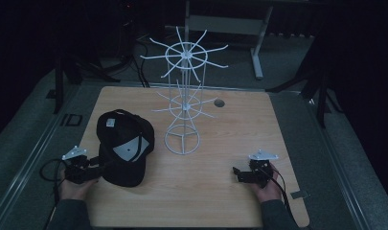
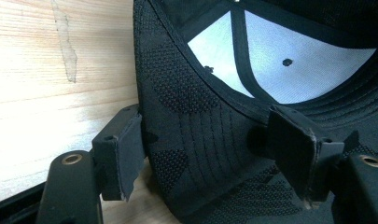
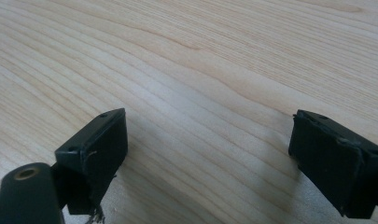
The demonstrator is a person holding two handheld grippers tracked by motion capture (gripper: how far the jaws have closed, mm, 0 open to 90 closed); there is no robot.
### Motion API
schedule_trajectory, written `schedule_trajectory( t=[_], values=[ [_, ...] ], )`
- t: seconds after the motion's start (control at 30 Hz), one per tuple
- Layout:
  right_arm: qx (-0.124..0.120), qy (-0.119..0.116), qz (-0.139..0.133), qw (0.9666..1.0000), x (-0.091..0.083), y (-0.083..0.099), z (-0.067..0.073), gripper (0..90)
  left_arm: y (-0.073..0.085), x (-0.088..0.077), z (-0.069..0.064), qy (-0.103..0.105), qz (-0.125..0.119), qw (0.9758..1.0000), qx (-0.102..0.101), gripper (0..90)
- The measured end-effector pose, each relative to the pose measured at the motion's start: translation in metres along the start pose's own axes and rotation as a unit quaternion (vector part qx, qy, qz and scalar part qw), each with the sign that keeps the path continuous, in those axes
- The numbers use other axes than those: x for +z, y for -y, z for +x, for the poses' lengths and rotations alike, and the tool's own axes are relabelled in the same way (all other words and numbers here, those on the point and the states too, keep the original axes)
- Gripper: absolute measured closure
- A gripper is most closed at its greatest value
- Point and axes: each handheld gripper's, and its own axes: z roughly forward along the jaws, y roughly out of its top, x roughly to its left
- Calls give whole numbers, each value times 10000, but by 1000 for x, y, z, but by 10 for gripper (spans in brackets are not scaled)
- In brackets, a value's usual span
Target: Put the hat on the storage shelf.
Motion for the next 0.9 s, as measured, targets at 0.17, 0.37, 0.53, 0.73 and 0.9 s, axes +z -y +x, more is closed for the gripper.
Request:
schedule_trajectory(
  t=[0.17, 0.37, 0.53, 0.73, 0.9],
  values=[
    [-1, 0, 1, 10000, 0, 0, 0, 115, 0, 0, -3, -20, 17, 10000, 41, 300],
    [0, 0, 1, 10000, 0, 0, 0, 115, 1, 0, -15, 97, 16, 9997, 235, 302],
    [3, 0, 3, 10000, 0, 0, 0, 115, 1, 0, -24, 159, 52, 9993, 345, 302],
    [-1, 0, 1, 10000, 0, 0, 0, 115, 0, 1, -33, 215, 60, 9987, 463, 318],
    [0, 0, 2, 10000, 0, 0, 0, 115, 3, 7, -38, 260, 310, 9975, 573, 350]
  ],
)
